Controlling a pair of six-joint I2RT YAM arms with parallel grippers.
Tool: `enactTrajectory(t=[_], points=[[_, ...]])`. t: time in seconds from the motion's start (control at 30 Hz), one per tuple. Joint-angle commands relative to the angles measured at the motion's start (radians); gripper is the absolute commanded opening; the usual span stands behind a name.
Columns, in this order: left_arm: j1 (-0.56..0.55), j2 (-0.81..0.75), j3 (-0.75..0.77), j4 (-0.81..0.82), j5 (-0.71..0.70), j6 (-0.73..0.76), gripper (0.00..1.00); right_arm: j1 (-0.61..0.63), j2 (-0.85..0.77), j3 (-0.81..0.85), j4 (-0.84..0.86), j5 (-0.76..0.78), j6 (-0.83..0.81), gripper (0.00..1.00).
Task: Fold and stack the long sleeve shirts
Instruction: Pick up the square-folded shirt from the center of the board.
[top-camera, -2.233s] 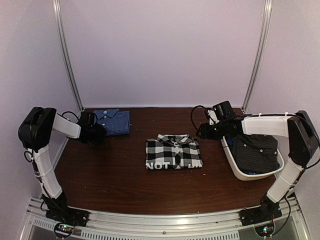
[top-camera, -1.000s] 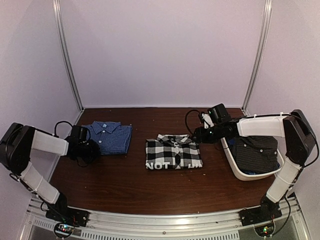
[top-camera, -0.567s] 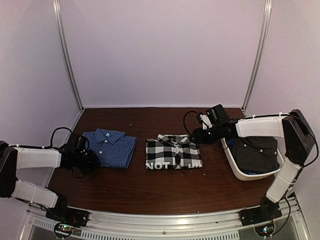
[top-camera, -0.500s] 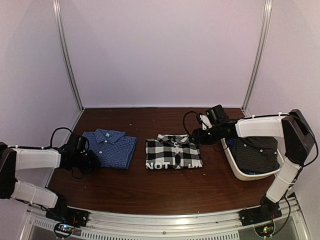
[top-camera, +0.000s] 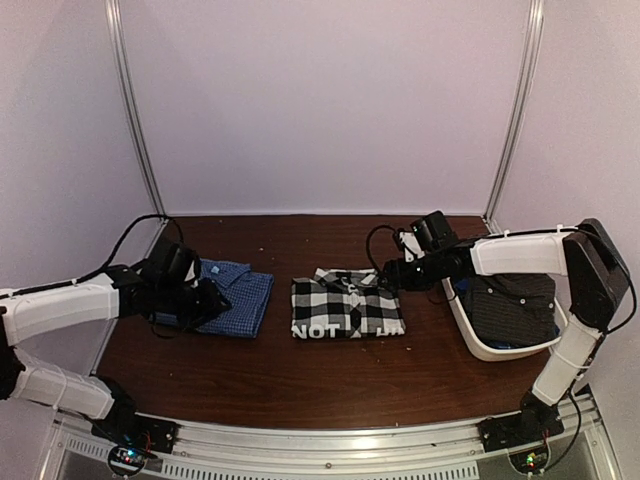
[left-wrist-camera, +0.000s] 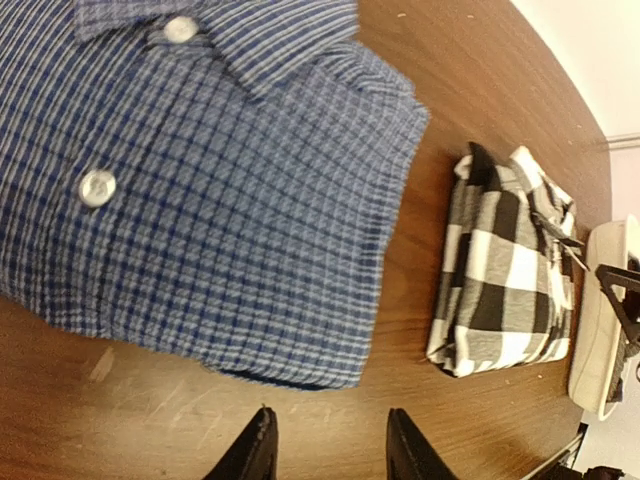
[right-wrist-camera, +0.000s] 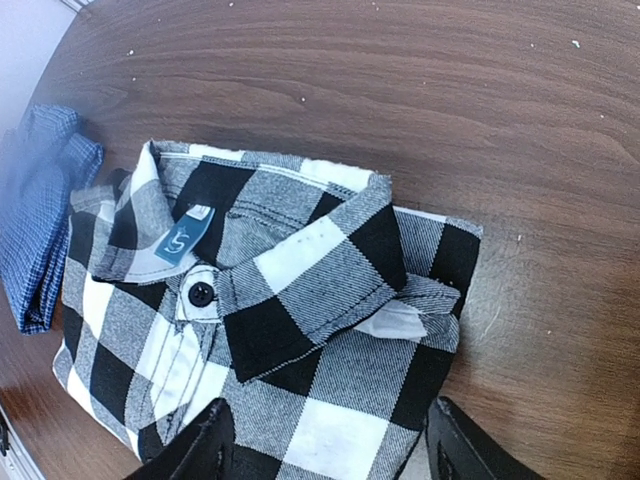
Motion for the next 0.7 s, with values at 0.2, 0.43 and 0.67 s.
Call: enactTrajectory(t=[0.2, 0.43, 0.67], points=[[-0.042, 0.328, 0.29, 0.114, 0.139, 0.223, 0.45, 0.007, -0.025, -0.07, -0.035, 0.063, 0.0, 0.72], [-0.082, 0.569, 0.448, 0.143, 0.246, 0.277, 0.49, 0.005, -0.012, -0.111, -0.005, 0.063, 0.017, 0.72], [-0.093, 0.697, 0.499, 0.165, 0.285, 0.292, 0.5, 0.003, 0.036, -0.121, 0.044, 0.061, 0.042, 0.72]])
